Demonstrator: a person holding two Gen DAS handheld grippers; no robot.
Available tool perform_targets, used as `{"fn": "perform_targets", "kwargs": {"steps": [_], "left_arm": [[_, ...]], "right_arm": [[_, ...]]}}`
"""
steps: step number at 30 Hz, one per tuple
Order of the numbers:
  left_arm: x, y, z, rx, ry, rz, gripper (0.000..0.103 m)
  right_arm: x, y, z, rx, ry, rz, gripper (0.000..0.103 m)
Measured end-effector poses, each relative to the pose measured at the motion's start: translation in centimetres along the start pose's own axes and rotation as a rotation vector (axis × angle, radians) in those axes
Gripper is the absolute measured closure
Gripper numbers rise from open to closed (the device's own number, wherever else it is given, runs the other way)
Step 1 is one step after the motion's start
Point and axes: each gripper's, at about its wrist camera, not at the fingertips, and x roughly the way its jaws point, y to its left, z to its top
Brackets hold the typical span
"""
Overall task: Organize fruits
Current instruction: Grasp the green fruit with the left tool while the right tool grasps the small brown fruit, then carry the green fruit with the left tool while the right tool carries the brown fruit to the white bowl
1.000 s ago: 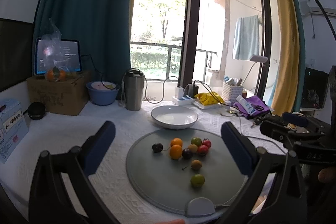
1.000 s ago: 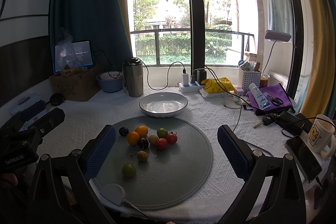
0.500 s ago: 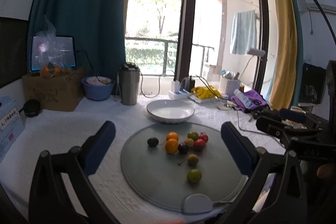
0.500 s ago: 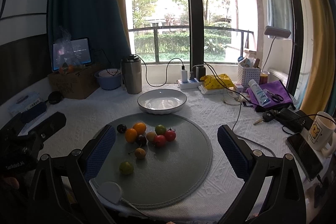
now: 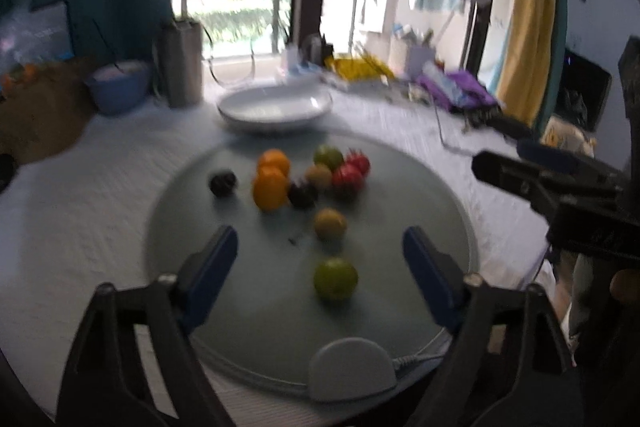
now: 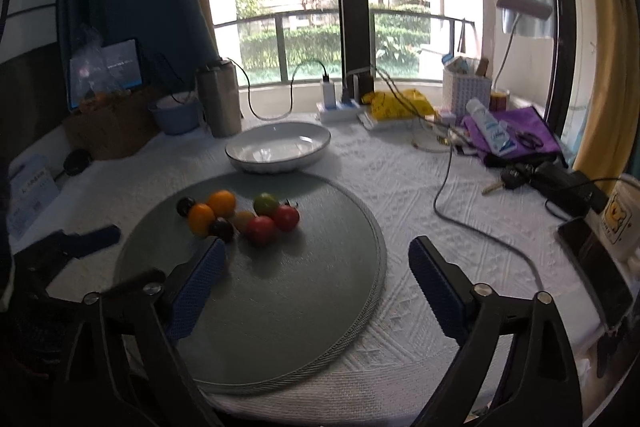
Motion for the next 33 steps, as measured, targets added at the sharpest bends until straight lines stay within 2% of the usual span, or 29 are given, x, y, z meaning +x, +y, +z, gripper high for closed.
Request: {"fn": "perform_targets", "kwargs": {"steps": [1,3,5,7,11,13,15,17,23,28,30,33], "left_arm": [[0.7,-0.1,-0.2,0.0,0.029,-0.003,0.034],[1.7,-0.1,-0.5,0.001,0.07,-0.009,0.043],[2.8,-0.1,-0.9,0.002,0.117,-0.018,0.048],[3.2,0.0,-1.1,0.0,0.145,-0.024,0.061],[2.9,0.5,-1.3,-0.008,0.157,-0.061,0.074],[2.5,0.8,-1.3,-0.006,0.154,-0.058,0.074],[2.3,1.8,-1.2,-0.023,0.15,-0.058,0.074],[1.8,2.8,-1.0,-0.044,0.135,-0.053,0.074],[0.6,5.3,-0.6,-0.082,0.102,-0.034,0.074],[0.3,6.7,-0.3,-0.105,0.084,-0.019,0.074],[0.3,7.1,-0.2,-0.111,0.079,-0.012,0.074],[0.6,7.7,0.2,-0.121,0.077,-0.009,0.074]], "right_arm": [[0.3,-0.1,-0.1,0.005,0.009,0.003,0.013],[1.2,-0.4,-0.5,0.017,0.037,0.015,0.018],[1.9,-0.5,-0.7,0.021,0.06,0.032,0.02],[2.6,-0.2,-1.0,0.021,0.082,0.049,0.022],[3.4,0.8,-1.0,0.001,0.104,0.093,0.031],[3.9,1.6,-1.0,-0.02,0.117,0.122,0.034],[4.7,2.5,-1.1,-0.029,0.14,0.166,0.044],[5.5,3.1,-1.1,-0.033,0.164,0.195,0.05],[7.5,6.0,-1.0,-0.099,0.218,0.273,0.062],[9.6,7.4,-1.1,-0.129,0.282,0.266,0.063],[10.1,7.7,-1.1,-0.136,0.302,0.266,0.074],[10.5,8.0,-1.1,-0.156,0.304,0.262,0.076]]}}
